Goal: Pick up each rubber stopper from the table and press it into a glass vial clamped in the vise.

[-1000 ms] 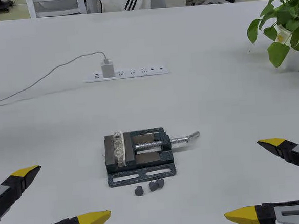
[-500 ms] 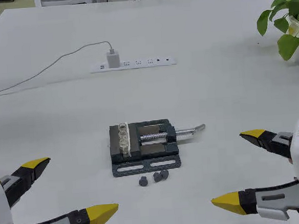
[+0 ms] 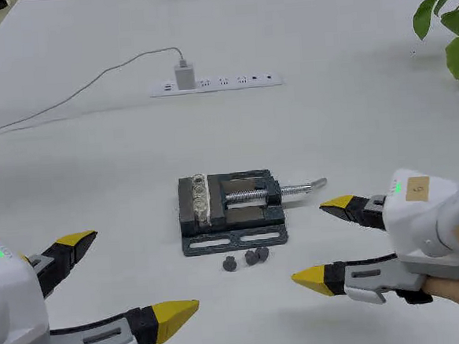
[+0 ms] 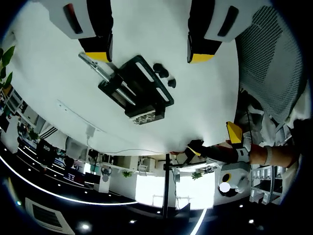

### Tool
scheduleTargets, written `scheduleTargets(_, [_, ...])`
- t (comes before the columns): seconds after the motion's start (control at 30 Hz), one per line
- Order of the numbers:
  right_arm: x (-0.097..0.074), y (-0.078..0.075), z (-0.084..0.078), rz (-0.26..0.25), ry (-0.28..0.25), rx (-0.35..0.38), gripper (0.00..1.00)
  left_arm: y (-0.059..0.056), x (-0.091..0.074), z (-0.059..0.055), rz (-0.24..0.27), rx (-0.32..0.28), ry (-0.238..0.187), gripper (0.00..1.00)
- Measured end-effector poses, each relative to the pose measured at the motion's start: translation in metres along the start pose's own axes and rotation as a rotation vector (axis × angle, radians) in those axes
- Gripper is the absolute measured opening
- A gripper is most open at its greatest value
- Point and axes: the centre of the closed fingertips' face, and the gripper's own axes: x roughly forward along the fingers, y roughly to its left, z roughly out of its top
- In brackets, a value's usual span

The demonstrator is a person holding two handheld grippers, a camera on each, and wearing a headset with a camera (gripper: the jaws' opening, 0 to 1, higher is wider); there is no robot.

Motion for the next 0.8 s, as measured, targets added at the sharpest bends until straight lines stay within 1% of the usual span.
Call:
scheduleTargets(0.1, [0.009, 0.002, 0.001, 0.008, -0.004, -0.004, 0.53, 0.002, 0.0, 0.0, 0.003, 0.007, 0.004, 0.95])
scheduleTargets(0.2, [0.021, -0.002, -0.003, -0.02, 0.017, -0.008, 0.46, 0.004, -0.001, 0.001, 0.009, 0.002, 0.001, 0.95])
scheduleTargets(0.3, [0.028, -0.002, -0.006, -0.019, 0.026, 0.002, 0.43, 0.004, -0.002, 0.0, 0.012, -0.004, 0.002, 0.95])
scheduleTargets(0.37, [0.032, 0.001, -0.007, -0.013, 0.022, 0.013, 0.39, 0.005, -0.002, -0.001, 0.014, -0.008, 0.003, 0.95])
scheduleTargets(0.47, [0.038, 0.005, -0.009, -0.002, 0.033, 0.001, 0.33, 0.006, -0.004, -0.003, 0.019, -0.015, 0.006, 0.95])
scheduleTargets(0.57, [0.042, 0.008, -0.011, 0.003, 0.039, -0.004, 0.3, 0.005, -0.004, -0.005, 0.021, -0.022, 0.008, 0.94])
scheduleTargets(0.73, [0.047, 0.007, -0.014, -0.005, 0.049, -0.014, 0.23, 0.003, -0.005, -0.007, 0.02, -0.03, 0.009, 0.94])
scheduleTargets(0.8, [0.048, 0.007, -0.016, -0.012, 0.065, -0.019, 0.19, 0.003, -0.004, -0.008, 0.023, -0.036, 0.01, 0.94])
